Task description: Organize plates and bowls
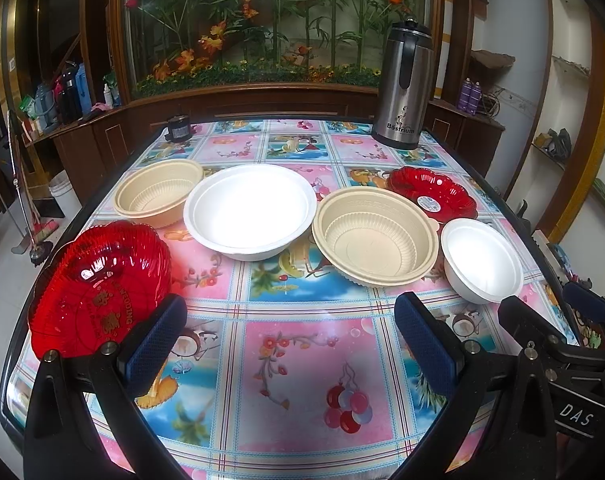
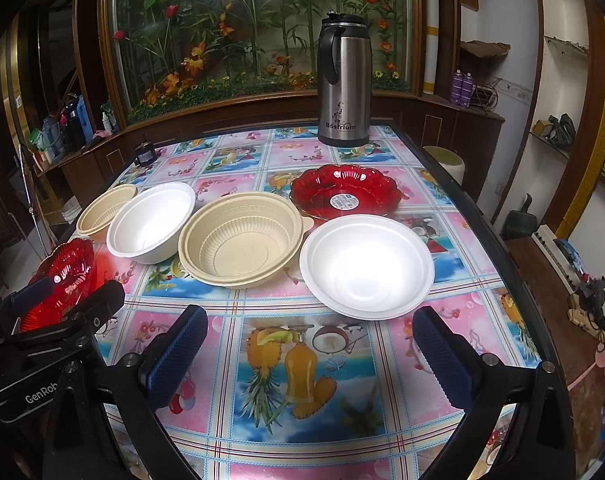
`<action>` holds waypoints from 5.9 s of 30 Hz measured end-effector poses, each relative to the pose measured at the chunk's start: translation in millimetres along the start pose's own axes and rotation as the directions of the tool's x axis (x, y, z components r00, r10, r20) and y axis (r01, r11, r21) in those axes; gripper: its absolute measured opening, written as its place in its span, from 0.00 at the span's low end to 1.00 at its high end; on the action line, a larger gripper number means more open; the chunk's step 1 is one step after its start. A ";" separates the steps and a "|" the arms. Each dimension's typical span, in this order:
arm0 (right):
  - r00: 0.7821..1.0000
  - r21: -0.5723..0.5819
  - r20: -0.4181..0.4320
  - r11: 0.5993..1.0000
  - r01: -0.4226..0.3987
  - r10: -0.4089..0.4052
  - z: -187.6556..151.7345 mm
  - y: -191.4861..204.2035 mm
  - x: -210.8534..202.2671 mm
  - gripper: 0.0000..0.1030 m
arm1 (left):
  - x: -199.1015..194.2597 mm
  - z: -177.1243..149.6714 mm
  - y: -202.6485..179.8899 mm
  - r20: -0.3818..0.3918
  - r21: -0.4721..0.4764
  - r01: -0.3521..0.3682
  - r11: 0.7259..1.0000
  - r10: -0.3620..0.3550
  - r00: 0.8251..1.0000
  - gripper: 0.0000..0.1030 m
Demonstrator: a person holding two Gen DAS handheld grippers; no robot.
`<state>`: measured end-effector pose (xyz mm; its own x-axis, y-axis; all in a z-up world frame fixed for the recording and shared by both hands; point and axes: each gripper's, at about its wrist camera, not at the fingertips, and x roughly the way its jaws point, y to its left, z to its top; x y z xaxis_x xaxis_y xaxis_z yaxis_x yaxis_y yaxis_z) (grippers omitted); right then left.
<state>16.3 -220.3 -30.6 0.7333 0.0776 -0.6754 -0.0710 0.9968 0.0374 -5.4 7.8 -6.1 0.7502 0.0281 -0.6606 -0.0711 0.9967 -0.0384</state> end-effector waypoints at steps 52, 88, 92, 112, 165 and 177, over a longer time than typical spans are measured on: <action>0.995 0.065 -0.008 0.993 -0.097 0.098 38.0 -32.0 0.8 1.00 | 7.0 39.7 -22.9 0.008 0.102 0.008 0.995 -0.009 1.000 1.00; 0.835 0.456 -0.412 0.876 -0.158 0.365 121.9 -164.4 256.4 0.36 | 269.4 130.1 -140.8 -0.582 -0.004 0.286 0.958 -0.235 0.779 0.23; 0.831 0.445 -0.440 0.887 -0.127 0.340 117.1 -163.3 264.3 0.16 | 270.4 128.6 -138.1 -0.563 -0.006 0.272 0.962 -0.228 0.794 0.14; 0.903 0.351 -0.304 0.917 -0.191 0.304 152.2 -124.6 191.3 0.09 | 180.3 160.7 -93.0 -0.373 0.018 0.249 0.968 -0.224 0.900 0.14; 0.798 -0.187 -0.495 0.855 -0.483 0.343 1.4 296.7 122.2 0.19 | 48.9 -22.0 248.0 -0.317 -0.296 -0.311 0.903 0.214 0.924 0.16; 0.812 -0.220 -0.500 0.862 -0.457 0.303 0.6 304.4 128.2 0.21 | 58.9 -19.8 247.9 -0.345 -0.267 -0.348 0.899 0.249 0.905 0.17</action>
<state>89.2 93.1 -105.4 0.2357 0.3545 -0.9049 -0.5455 0.8188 0.1787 8.1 255.1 -69.4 0.4346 0.2471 -0.8661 -0.5006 0.8657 -0.0042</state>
